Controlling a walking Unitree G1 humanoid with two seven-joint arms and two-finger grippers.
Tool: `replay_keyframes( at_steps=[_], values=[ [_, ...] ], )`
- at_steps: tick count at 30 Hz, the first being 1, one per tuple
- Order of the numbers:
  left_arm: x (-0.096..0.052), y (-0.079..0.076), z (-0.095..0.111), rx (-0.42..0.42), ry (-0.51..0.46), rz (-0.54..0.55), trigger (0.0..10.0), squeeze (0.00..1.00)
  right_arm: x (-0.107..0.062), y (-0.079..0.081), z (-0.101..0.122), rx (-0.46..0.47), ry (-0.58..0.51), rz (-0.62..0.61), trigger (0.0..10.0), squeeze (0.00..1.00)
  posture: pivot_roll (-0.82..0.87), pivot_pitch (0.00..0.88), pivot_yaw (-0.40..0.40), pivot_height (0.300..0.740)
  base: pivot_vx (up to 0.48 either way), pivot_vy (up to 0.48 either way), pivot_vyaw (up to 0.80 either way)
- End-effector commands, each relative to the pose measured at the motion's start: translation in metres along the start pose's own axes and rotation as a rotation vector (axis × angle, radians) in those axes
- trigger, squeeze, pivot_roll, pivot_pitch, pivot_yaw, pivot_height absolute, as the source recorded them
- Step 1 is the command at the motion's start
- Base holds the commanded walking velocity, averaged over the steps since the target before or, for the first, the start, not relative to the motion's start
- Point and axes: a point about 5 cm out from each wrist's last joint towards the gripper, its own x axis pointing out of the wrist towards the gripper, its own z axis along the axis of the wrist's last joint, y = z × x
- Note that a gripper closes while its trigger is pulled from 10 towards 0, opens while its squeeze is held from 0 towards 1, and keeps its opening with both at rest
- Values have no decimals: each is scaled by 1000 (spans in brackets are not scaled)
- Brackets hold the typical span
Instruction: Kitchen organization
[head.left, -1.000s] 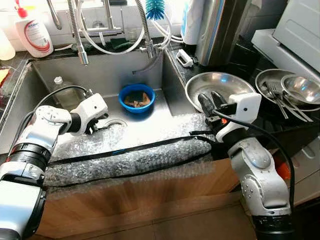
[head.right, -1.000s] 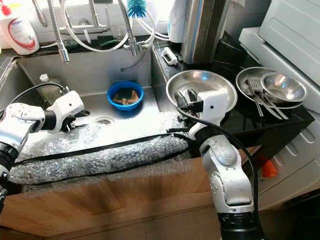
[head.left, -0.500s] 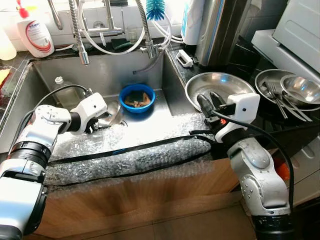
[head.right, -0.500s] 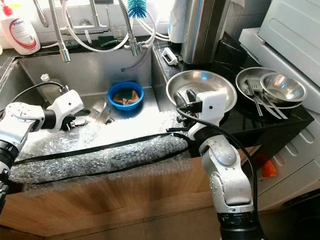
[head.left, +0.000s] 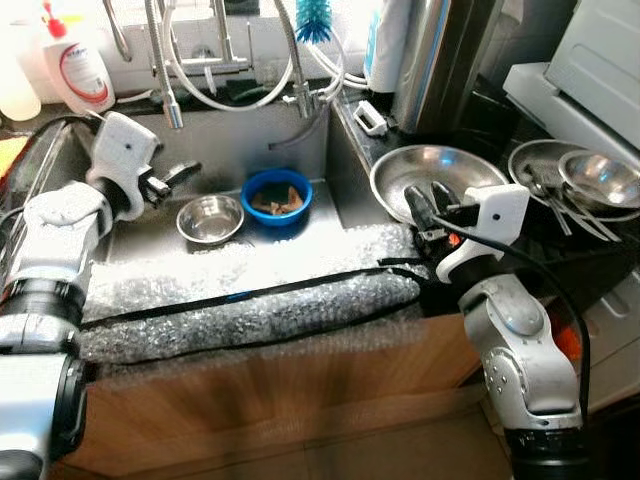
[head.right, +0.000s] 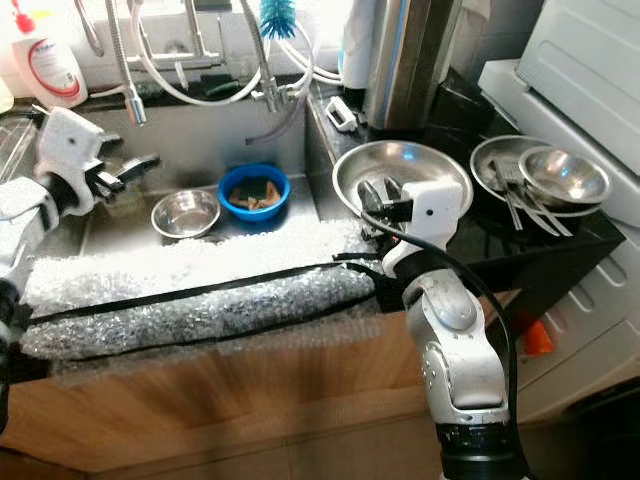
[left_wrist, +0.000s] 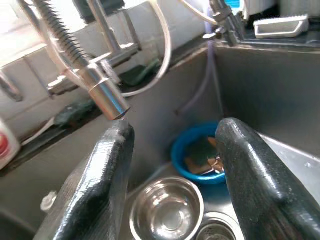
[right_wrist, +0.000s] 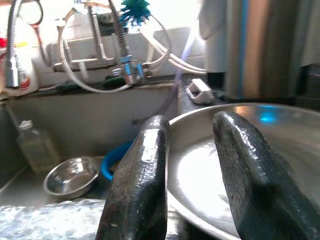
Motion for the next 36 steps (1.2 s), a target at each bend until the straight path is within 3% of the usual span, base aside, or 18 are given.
replay_keyframes(
  at_steps=[1, 6, 8, 15, 25, 36],
  values=[
    [-8, 7, 4, 16, -43, 63, 10000, 0, 1, 0, 6, -3, -30, -3, 10000, 0, 69, 86, -7, 740, 0, 0, 0],
    [-37, 15, 3, 10, -122, 225, 10000, 0, 1, -1, 9, -7, -45, -20, 10000, 0, 56, 82, -4, 740, 0, 0, 0],
    [-52, 10, 0, -3, -147, 284, 10000, 0, 0, -4, 11, -4, -64, -35, 10000, 0, 56, 82, -4, 740, 0, 0, 0],
    [-76, -5, -7, -51, -168, 412, 10000, 0, -4, -14, 13, -5, -83, -96, 10000, 0, 48, 74, -13, 740, 0, 0, 0],
    [-86, -24, -10, -59, -127, 431, 10000, 0, -14, -26, 13, -44, -81, -160, 10000, 0, 33, 94, -21, 740, 0, 0, 0],
    [-90, -27, -9, -66, -111, 449, 10000, 0, -18, -34, 17, -58, -97, -208, 10000, 0, 31, 127, -17, 740, 0, 0, 0]
  ],
)
